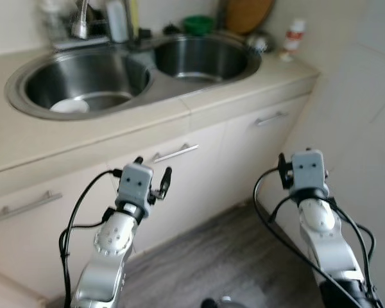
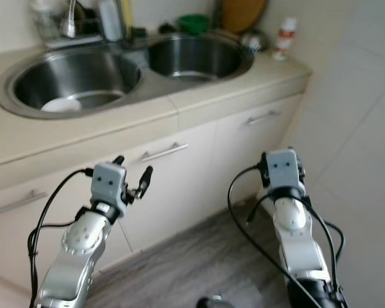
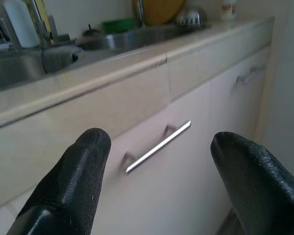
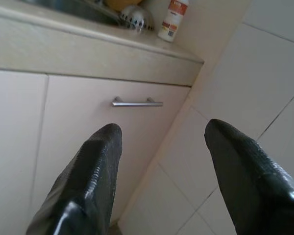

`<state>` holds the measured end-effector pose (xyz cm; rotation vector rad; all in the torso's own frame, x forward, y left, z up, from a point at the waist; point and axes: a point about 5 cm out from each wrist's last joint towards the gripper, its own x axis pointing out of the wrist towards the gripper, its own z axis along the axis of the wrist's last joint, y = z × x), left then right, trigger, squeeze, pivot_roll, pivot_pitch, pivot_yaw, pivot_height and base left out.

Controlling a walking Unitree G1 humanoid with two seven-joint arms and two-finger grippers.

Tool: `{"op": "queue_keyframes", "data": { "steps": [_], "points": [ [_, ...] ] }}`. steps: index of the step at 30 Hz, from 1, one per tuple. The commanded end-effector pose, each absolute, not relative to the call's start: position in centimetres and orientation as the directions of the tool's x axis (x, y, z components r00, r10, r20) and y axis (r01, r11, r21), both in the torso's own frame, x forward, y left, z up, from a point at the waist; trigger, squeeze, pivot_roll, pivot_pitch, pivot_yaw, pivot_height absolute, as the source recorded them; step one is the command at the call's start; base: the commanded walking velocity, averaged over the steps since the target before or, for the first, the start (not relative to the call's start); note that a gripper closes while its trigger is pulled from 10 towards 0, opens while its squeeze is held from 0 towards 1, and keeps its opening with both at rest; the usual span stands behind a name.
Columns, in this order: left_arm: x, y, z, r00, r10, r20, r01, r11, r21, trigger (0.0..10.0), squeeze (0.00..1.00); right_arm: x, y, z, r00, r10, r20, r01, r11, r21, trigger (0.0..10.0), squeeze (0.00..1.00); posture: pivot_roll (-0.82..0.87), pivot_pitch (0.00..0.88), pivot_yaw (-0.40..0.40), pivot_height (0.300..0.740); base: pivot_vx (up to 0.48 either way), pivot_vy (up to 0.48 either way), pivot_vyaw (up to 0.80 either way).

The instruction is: Kitchen organization

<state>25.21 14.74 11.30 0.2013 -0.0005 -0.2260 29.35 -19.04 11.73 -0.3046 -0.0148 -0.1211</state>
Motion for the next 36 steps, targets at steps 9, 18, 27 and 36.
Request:
{"op": "queue_keyframes", "data": {
  "steps": [9, 18, 27, 36],
  "points": [
    [25.36, 14.22, 11.65, 0.969, -0.246, 0.003, 0.24, 0.948, 0.21, 10.0, 0.0, 29.54, -19.61, 11.99, 0.989, -0.145, 0.041, 0.15, 0.943, -0.297, 10.0, 0.0, -0.05, 0.0, -0.039, 0.74, 0.0, -0.087, -0.71],
    [25.36, 14.2, 11.52, 0.97, -0.242, -0.002, 0.237, 0.95, 0.202, 10.0, 0.0, 29.57, -19.64, 12.02, 0.988, -0.15, 0.042, 0.156, 0.942, -0.296, 10.0, 0.0, -0.05, 0.0, -0.039, 0.74, 0.0, -0.143, -0.18],
    [25.38, 14.22, 11.45, 0.97, -0.242, -0.001, 0.238, 0.951, 0.199, 10.0, 0.0, 29.64, -19.66, 11.98, 0.987, -0.155, 0.038, 0.159, 0.942, -0.296, 10.0, 0.0, -0.05, 0.0, -0.04, 0.74, 0.0, 0.0, -0.09],
    [25.43, 14.34, 11.38, 0.973, -0.232, -0.003, 0.229, 0.959, 0.164, 10.0, 0.0, 29.68, -19.67, 11.91, 0.987, -0.156, 0.033, 0.159, 0.943, -0.294, 10.0, 0.0, -0.05, 0.0, -0.04, 0.74, 0.0, 0.0, -0.36]
  ]
}}
